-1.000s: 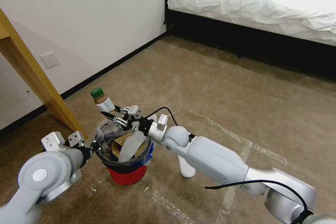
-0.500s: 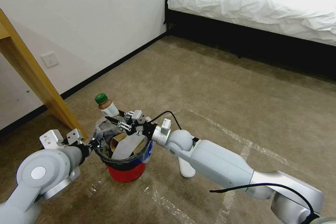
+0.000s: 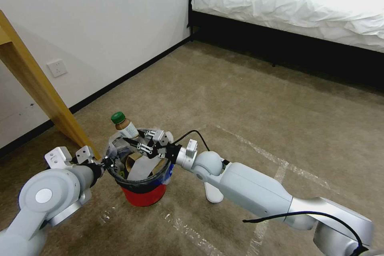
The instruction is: Pick up the trash bin and place the garbage on the floor into it.
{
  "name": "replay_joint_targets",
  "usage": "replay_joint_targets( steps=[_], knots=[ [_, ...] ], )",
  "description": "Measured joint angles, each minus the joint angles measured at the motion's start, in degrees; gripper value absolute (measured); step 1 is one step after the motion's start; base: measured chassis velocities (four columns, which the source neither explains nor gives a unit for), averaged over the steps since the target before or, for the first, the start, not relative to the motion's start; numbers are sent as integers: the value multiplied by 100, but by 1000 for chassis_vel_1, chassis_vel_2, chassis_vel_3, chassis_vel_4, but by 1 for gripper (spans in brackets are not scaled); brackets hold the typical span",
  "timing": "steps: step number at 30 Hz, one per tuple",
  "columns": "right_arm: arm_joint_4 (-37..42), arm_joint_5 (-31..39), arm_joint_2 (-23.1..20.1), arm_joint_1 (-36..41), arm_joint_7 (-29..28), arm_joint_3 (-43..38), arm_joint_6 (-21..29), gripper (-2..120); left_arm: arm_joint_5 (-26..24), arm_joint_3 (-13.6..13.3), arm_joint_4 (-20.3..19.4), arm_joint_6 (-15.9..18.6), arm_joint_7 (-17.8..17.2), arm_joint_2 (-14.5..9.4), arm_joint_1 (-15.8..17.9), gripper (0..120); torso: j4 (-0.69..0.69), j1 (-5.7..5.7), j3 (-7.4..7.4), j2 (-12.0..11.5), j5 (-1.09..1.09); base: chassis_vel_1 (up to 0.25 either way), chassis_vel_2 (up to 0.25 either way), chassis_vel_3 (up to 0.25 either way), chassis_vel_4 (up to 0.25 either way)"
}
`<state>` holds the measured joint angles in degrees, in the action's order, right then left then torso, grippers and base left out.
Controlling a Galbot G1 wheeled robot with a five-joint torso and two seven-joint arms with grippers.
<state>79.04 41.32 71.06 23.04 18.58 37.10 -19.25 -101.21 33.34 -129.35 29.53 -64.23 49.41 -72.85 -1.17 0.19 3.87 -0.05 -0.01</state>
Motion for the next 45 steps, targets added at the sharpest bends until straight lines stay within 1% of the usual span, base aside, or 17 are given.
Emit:
replay_joint_targets(
  steps=[1, 3, 4, 6, 7, 8, 9, 11, 21, 29, 33, 38, 39, 40, 43, 44, 45],
  knots=[
    [0, 0, 0, 0, 0, 0, 0, 47, 0, 0, 0, 0, 0, 0, 0, 4, 0, 0, 0, 0, 0, 0, 0, 0, 0],
    [-12, -18, 9, -4, 3, 27, -12, 57, -23, 17, 8, -10, -12, -28, 33, 4, 0, 0, 0, 0, 0, 0, 0, 0, 0],
    [-12, -18, 9, -4, 3, 27, -12, 57, -23, 17, 8, -10, -12, -28, 33, 4, 0, 0, 0, 0, 0, 0, 0, 0, 0],
    [-16, -39, -3, -8, 18, 55, -26, 67, -59, 47, 33, -31, -25, -47, 76, 4, 0, 0, 0, 0, 0, 0, 0, 0, 0],
    [-16, -39, -3, -8, 18, 55, -26, 67, -59, 47, 33, -31, -25, -47, 76, 4, 0, 0, 0, 0, 0, 0, 0, 0, 0],
    [-27, -61, -9, -7, 19, 68, -37, 76, -69, 52, 42, -38, -29, -49, 96, 4, 0, 0, 0, 0, 0, 0, 0, 0, 0],
    [-27, -61, -9, -7, 19, 68, -37, 76, -69, 52, 42, -38, -29, -49, 96, 4, 0, 0, 0, 0, 0, 0, 0, 0, 0],
    [-36, -77, -13, -8, 19, 76, -51, 81, -72, 51, 59, -38, -29, -37, 112, 4, 0, 0, 0, 0, 0, 0, 0, 0, 0],
    [-48, -127, -57, -43, -41, 87, -94, 82, -91, 90, 180, -62, -38, -78, 203, 4, 0, 0, 0, 0, 0, 0, 0, 0, 0],
    [-42, -138, -79, -73, -107, 16, -142, 82, -111, 66, 193, -89, -56, -80, 262, 4, 0, 0, 0, 0, 0, 0, 0, 0, 0],
    [58, -34, -97, -148, -106, -156, -168, 87, -111, 66, 211, -90, -58, -80, 254, 4, 0, 0, 0, 0, 0, 0, 0, 0, 0],
    [282, 139, -253, -337, -85, -543, -176, 90, -96, 71, 251, -87, -58, -85, 215, 4, 1, 0, 0, 0, 0, 0, 0, 0, 0],
    [397, 182, -365, -448, -122, -780, -173, 92, -82, 70, 268, -82, -57, -70, 204, 4, 0, 0, 0, 0, 1, 0, 0, 0, 0],
    [479, 230, -462, -516, -166, -931, -144, 97, -67, 65, 286, -81, -56, -62, 202, 4, 1, 0, 0, 0, 1, 0, 0, 0, 0],
    [577, 312, -603, -618, -235, -1130, -99, 99, -57, 61, 301, -80, -55, -52, 202, 4, 1, 0, 0, 0, 1, 0, 0, 0, 0],
    [643, 392, -765, -737, -322, -1291, -77, 99, -52, 62, 302, -80, -55, -49, 199, 4, 0, 0, 0, 0, 0, 0, 0, 0, 0],
    [643, 392, -765, -737, -322, -1291, -77, 99, -52, 62, 302, -80, -55, -49, 199, 4, 0, 0, 0, 0, 0, 0, 0, 0, 0]
  ],
)
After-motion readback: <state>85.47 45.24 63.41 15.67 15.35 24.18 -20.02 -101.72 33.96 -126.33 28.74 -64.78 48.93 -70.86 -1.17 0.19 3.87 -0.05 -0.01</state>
